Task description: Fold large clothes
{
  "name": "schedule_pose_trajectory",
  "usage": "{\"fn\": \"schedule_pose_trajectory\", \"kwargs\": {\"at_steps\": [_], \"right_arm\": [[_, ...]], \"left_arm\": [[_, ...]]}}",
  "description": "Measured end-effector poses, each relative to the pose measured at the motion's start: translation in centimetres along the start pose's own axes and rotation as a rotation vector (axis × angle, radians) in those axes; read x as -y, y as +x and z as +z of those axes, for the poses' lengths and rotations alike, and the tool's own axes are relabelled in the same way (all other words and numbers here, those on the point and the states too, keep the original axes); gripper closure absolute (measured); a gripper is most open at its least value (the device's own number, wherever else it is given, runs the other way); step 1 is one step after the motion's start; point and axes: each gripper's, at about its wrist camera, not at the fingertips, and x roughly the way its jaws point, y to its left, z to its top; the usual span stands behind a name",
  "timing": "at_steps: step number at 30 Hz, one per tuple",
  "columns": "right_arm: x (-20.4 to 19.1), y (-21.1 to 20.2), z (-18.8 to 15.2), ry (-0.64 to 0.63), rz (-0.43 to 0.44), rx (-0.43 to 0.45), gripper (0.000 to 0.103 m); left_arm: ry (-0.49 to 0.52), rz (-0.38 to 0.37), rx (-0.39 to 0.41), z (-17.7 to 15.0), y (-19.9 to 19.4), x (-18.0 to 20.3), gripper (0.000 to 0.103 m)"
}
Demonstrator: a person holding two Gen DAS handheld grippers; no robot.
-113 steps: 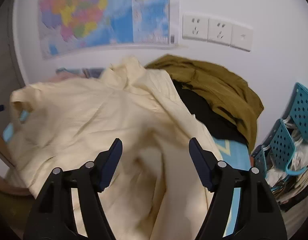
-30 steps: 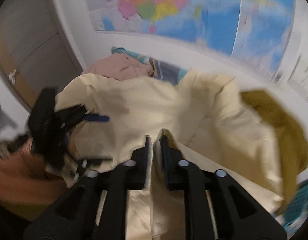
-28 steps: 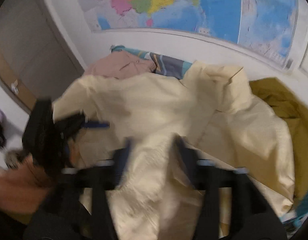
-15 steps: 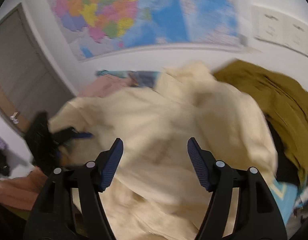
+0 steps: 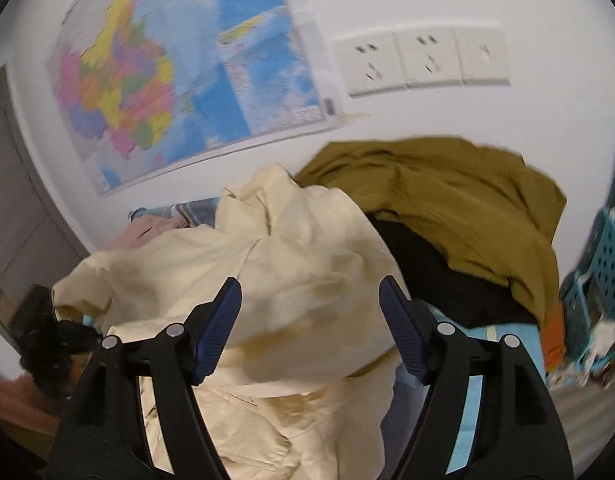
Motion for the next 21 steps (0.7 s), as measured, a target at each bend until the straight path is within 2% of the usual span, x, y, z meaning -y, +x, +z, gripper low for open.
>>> {"fn": "schedule_pose_trajectory", "kwargs": {"at_steps": [1, 2, 4, 6, 9, 11, 15, 16, 18, 21], "right_arm": [[0.6, 0.3, 0.0, 0.019, 0.005, -0.002, 0.032], [0.9, 0.5, -0.1, 0.027, 0.007, -0.007, 0.032], [1.5, 1.5, -0.1, 0.035, 0.014, -0.022, 0.03], [1.3, 2.5, -0.1, 0.028, 0.056, -0.037, 0.025], [0.4, 4.6, 0.0, -0.002, 0.06, -0.052, 0.017], [0.8, 5.5, 0.2, 0.041, 0.115, -0.043, 0.016], [1.8, 5.2, 0.7, 0.094, 0.164, 0.026, 0.016], [2.1, 5.2, 0.9, 0.104, 0.158, 0.031, 0.016], [2.3, 5.4, 1.7, 0.098, 0.085, 0.021, 0.017], [0.4, 6.3, 3.0, -0.039, -0.039, -0.032, 0.024]], "left_arm": [[-0.052, 0.002, 0.001, 0.2, -0.4, -1.7, 0.09], [-0.094, 0.01, 0.027, 0.3, -1.3, -3.2, 0.093], [-0.241, 0.003, 0.096, 0.5, -4.1, -7.6, 0.093], [-0.324, 0.002, 0.121, 0.5, -5.5, -10.6, 0.092], [-0.338, 0.119, 0.058, 0.7, -4.9, -12.2, 0.092], [-0.381, 0.147, -0.011, 0.7, -3.4, -13.9, 0.082], [-0.47, 0.179, -0.067, 0.2, -1.6, -16.7, 0.081], [-0.471, 0.192, -0.081, -0.2, -1.4, -16.9, 0.079], [-0.449, 0.245, -0.115, -0.7, -0.5, -16.6, 0.072], [-0.42, 0.25, -0.109, -1.1, -0.3, -15.8, 0.071]]}}
